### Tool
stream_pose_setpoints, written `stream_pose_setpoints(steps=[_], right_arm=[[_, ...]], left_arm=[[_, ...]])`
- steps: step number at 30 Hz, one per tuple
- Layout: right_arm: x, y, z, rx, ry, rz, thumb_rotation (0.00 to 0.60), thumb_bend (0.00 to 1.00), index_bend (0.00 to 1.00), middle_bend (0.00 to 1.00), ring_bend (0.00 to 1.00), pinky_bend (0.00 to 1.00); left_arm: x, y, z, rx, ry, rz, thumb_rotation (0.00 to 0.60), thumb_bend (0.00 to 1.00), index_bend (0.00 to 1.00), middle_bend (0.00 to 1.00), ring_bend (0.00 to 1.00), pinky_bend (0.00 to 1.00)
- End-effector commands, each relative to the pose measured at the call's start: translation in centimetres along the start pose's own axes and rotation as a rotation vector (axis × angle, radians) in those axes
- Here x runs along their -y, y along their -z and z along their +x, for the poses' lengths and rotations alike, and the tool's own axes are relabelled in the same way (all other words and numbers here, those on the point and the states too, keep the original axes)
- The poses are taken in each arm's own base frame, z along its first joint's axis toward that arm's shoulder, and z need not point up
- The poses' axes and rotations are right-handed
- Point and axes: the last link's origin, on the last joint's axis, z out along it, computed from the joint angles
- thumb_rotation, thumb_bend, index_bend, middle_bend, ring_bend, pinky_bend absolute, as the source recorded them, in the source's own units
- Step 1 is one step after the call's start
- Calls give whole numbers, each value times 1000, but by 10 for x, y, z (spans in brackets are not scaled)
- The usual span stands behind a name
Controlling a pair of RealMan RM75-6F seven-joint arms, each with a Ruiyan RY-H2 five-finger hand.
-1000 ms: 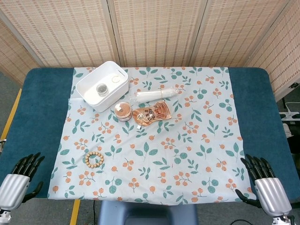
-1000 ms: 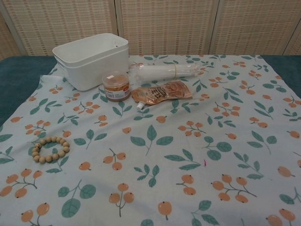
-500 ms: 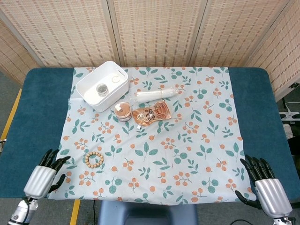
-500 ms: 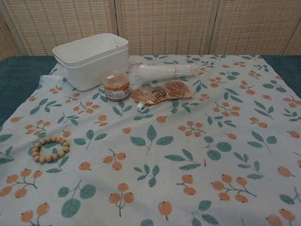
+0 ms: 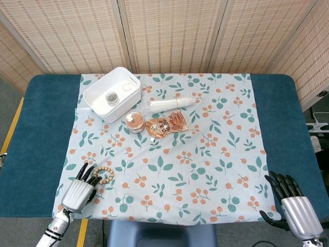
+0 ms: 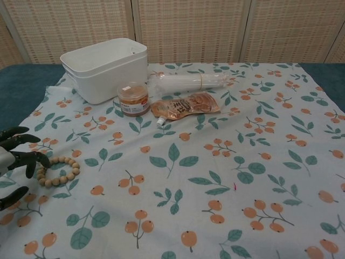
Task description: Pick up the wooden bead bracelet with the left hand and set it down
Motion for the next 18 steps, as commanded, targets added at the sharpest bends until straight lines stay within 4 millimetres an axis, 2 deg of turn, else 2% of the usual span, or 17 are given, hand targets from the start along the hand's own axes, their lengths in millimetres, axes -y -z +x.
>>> stream_pose_setpoints(steps=[1,5,9,18], right_arm=[[0,1,0,1,-1,0,439,190,0,0,0,0],[-1,2,1,3,0,-2,440,189,0,0,0,0],[-1,2,1,6,0,-4,440,190,0,0,0,0],[-2,4,3,1,-2,-14,439,190,0,0,0,0]], left_arm=[[-6,-7,-7,11,-38,-17,600,445,284,359,99,18],[-7,-11,-9,13,-73,-17,600,444,275,300,78,16],[-7,-10,-9,13,-75,-16,600,444,213,249,52,15],[-4,-13,-18,78,-134,-10,600,447,245,340,48,7]])
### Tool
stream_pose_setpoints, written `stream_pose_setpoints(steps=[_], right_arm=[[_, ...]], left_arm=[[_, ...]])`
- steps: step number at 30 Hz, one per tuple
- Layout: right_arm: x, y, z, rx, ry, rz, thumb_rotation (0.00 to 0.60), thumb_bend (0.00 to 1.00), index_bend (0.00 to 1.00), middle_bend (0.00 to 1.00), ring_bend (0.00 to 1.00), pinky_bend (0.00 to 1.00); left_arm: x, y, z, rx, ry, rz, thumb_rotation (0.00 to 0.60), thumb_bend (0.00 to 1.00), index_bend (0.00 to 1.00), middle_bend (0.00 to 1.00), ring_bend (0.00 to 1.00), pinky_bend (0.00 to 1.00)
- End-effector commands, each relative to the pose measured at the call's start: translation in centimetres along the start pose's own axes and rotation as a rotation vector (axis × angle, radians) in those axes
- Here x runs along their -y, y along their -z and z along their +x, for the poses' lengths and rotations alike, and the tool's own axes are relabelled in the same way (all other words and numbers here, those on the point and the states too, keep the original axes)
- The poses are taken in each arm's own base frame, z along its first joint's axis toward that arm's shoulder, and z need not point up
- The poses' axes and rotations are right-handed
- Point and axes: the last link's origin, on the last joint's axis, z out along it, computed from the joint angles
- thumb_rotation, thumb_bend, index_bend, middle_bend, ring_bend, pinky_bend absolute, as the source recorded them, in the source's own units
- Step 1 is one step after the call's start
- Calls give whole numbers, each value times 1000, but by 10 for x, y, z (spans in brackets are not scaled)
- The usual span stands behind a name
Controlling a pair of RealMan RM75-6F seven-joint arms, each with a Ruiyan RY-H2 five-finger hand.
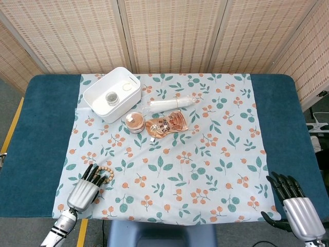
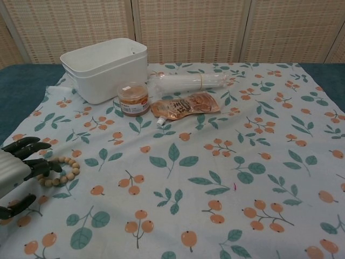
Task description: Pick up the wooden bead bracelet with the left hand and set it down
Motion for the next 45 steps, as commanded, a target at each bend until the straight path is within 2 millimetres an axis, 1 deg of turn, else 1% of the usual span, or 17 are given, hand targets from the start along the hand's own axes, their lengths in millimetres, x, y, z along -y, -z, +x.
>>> stream_pose_setpoints(steps=[1,3,5,12,20,22,23,26,27,30,34,38,41,44,45], right_arm=[[-2,0,0,-3,4,-16,439,189,0,0,0,0],[-2,0,1,0,0,-26,440,189,0,0,0,0],[-2,0,1,0,0,-26,440,190,0,0,0,0],[-1,4,7,-33,-35,-8,441,190,0,0,0,0],[-1,9,11,-44,-45,4,443,190,0,0,0,0],[-1,10,11,-44,-45,7,442,189,0,0,0,0],[-1,10,11,-44,-45,9,442,189,0,0,0,0],[-1,11,12,-48,-47,9,440,190,0,0,0,0],[-2,11,13,-49,-47,8,440,190,0,0,0,0],[-2,12,13,-50,-47,7,441,189,0,0,0,0],[-2,12,13,-50,-46,7,441,189,0,0,0,0],[-1,11,12,-50,-43,7,441,190,0,0,0,0],[-1,11,11,-48,-41,8,441,190,0,0,0,0],[-1,10,11,-46,-39,6,441,190,0,0,0,0],[-2,9,11,-47,-38,4,441,190,0,0,0,0]], left_arm=[[3,-3,-2,10,-51,8,600,447,258,346,48,5],[4,-3,-2,12,-76,21,600,446,299,369,48,1],[4,-3,-1,7,-92,26,600,443,320,389,49,0],[4,-5,-1,34,-218,6,600,439,339,408,54,0],[0,0,-2,91,-281,-4,600,437,347,417,59,0],[0,-1,-1,96,-306,-2,600,438,376,447,81,0],[0,-2,-1,96,-317,0,600,438,405,477,101,0],[1,-4,-2,94,-338,10,600,440,522,586,171,0],[2,-5,-1,84,-344,14,600,442,577,635,207,1],[4,-7,-1,61,-364,22,600,465,670,721,275,6],[9,-10,-2,48,-384,33,600,526,735,777,320,9],[15,-12,1,30,-353,50,600,607,753,784,328,15],[21,-16,6,22,-299,74,600,689,794,816,352,36],[29,-24,11,69,-92,154,600,717,816,847,387,64],[33,-29,16,95,16,196,600,719,817,852,397,76]])
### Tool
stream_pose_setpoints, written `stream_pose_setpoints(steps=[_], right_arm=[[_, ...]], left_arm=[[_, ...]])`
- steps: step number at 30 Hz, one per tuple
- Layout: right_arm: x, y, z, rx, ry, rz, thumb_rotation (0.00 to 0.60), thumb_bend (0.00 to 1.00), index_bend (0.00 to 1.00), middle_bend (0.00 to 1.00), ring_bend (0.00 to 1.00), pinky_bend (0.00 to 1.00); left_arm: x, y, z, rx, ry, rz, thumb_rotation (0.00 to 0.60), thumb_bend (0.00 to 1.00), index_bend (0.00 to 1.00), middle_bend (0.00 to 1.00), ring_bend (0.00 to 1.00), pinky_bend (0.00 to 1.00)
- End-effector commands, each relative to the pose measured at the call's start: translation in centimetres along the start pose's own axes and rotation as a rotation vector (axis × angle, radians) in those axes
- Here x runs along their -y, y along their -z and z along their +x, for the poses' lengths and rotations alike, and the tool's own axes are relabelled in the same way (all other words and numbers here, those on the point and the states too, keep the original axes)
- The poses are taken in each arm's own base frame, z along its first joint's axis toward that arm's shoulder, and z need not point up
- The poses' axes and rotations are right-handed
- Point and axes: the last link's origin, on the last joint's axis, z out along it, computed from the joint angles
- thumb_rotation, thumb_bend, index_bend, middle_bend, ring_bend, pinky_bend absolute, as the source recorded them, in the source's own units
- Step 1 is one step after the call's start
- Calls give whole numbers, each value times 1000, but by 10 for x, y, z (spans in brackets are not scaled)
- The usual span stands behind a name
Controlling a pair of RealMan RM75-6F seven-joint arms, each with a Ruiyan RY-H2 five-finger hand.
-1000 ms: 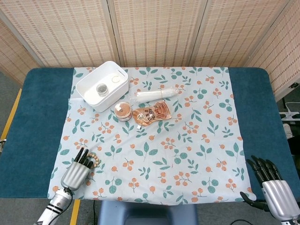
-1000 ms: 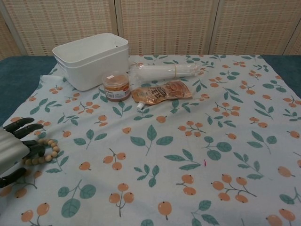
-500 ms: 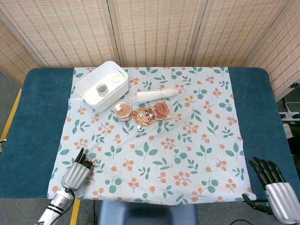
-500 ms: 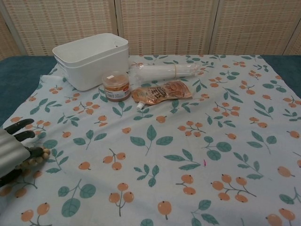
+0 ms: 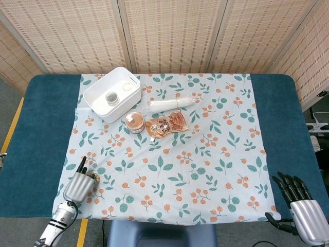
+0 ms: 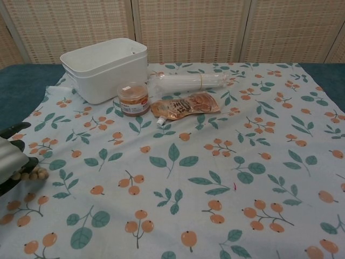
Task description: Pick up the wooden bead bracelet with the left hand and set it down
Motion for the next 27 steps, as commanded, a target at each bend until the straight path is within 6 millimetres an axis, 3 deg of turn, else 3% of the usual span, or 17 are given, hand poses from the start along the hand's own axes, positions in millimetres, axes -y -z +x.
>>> stream_pose_setpoints(steps=[1,4,7,11,14,15,21,25,27], right_arm=[[-1,-1,0,-1,1,-3,441,190,0,0,0,0],[-1,-2,0,-3,1,-6,441,190,0,0,0,0],[-2,-2,0,-1,1,-10,440,190,0,0,0,0],[-2,-3,0,0,1,-11,441,190,0,0,0,0],[-2,-3,0,0,1,-11,441,190,0,0,0,0],[-2,-3,0,0,0,-11,441,190,0,0,0,0],[-2,-3,0,4,1,-9,442,189,0,0,0,0],[-1,-2,-1,8,2,-6,442,190,0,0,0,0],[-1,-3,-1,9,2,-7,441,189,0,0,0,0]], left_arm=[[19,-17,12,106,350,129,600,722,821,857,405,83],[39,-30,37,133,571,233,600,761,832,871,430,90],[60,-39,61,122,846,355,600,865,839,881,436,81],[85,-51,83,187,1351,489,600,942,835,882,439,82],[114,-58,107,299,1885,550,600,944,826,875,439,77],[122,-59,111,330,1989,555,600,942,819,870,439,75],[154,-52,110,454,2270,572,600,942,803,853,438,68],[157,-47,105,454,2452,562,600,948,798,817,426,60],[155,-45,106,430,2558,513,600,945,711,788,395,49]])
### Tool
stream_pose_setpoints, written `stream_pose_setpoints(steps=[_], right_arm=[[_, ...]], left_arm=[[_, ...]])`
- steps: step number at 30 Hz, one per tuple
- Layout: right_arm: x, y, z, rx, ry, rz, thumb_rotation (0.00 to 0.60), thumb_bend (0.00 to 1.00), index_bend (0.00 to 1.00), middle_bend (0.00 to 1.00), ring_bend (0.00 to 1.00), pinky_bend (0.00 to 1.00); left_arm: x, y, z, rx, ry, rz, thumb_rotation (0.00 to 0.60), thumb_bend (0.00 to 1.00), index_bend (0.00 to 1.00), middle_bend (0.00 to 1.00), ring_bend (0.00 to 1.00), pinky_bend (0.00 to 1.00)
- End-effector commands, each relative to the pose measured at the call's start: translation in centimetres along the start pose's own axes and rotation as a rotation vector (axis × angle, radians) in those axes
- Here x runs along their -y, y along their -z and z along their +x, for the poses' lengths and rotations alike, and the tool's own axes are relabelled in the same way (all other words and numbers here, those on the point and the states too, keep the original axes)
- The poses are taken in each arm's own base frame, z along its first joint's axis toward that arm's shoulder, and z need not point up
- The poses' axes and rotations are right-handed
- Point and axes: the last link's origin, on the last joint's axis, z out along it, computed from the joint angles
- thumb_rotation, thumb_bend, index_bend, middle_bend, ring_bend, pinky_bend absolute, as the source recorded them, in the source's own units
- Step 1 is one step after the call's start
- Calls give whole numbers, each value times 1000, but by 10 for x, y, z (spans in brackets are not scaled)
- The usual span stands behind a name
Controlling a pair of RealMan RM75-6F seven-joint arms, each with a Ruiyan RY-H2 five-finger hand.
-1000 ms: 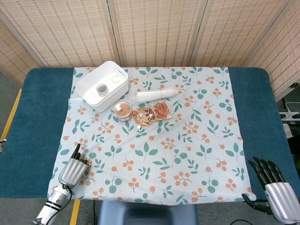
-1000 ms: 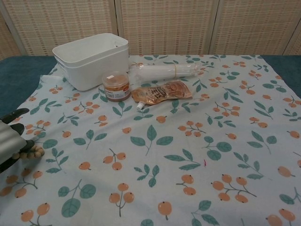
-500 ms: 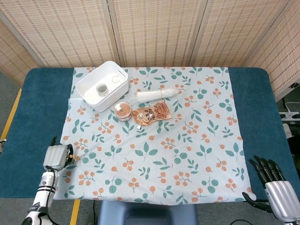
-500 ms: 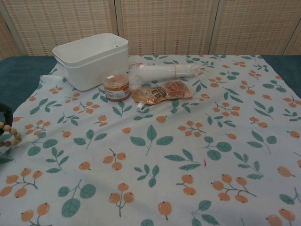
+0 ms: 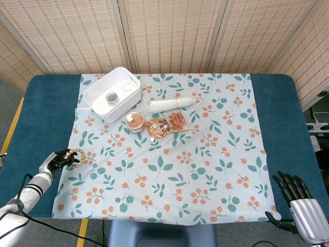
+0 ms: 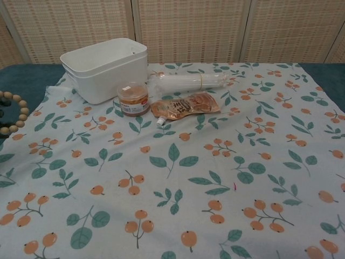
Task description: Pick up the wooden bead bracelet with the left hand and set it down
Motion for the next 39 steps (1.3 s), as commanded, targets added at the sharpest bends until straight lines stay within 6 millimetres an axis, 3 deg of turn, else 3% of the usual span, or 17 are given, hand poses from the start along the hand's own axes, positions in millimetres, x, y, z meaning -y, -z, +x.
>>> stream_pose_setpoints(steps=[1,5,8,12,14,19,24,29,34,39], right_arm=[[0,0,0,1,0,-1,441,189,0,0,0,0],[0,0,0,1,1,-1,441,190,0,0,0,0],[-1,0,0,2,2,-3,440,189,0,0,0,0],[-2,0,0,3,4,-5,441,189,0,0,0,0],[-1,-1,-1,7,4,-4,442,190,0,0,0,0],[-1,-1,-2,11,8,-5,441,190,0,0,0,0],[0,-1,-4,17,13,-6,442,190,0,0,0,0],[0,-1,-3,13,12,-8,441,190,0,0,0,0],[0,-1,-3,15,13,-6,441,189,0,0,0,0],[0,-1,-3,13,12,-6,442,190,0,0,0,0]], left_arm=[[-45,23,-1,158,362,-26,600,939,645,762,372,46],[-39,23,-2,209,404,-78,584,858,559,705,330,44],[-34,19,2,206,387,-114,494,756,492,666,298,39],[-22,14,7,196,319,-152,451,600,480,622,241,15],[-17,12,10,192,281,-160,408,556,476,613,226,8],[-5,7,21,210,202,-174,222,464,461,577,186,0],[2,3,30,240,152,-152,112,439,482,585,186,0],[5,0,35,253,120,-131,107,442,528,610,202,0],[4,-1,34,259,122,-131,180,504,564,618,205,0],[5,-1,33,257,118,-132,205,565,573,620,205,0]])
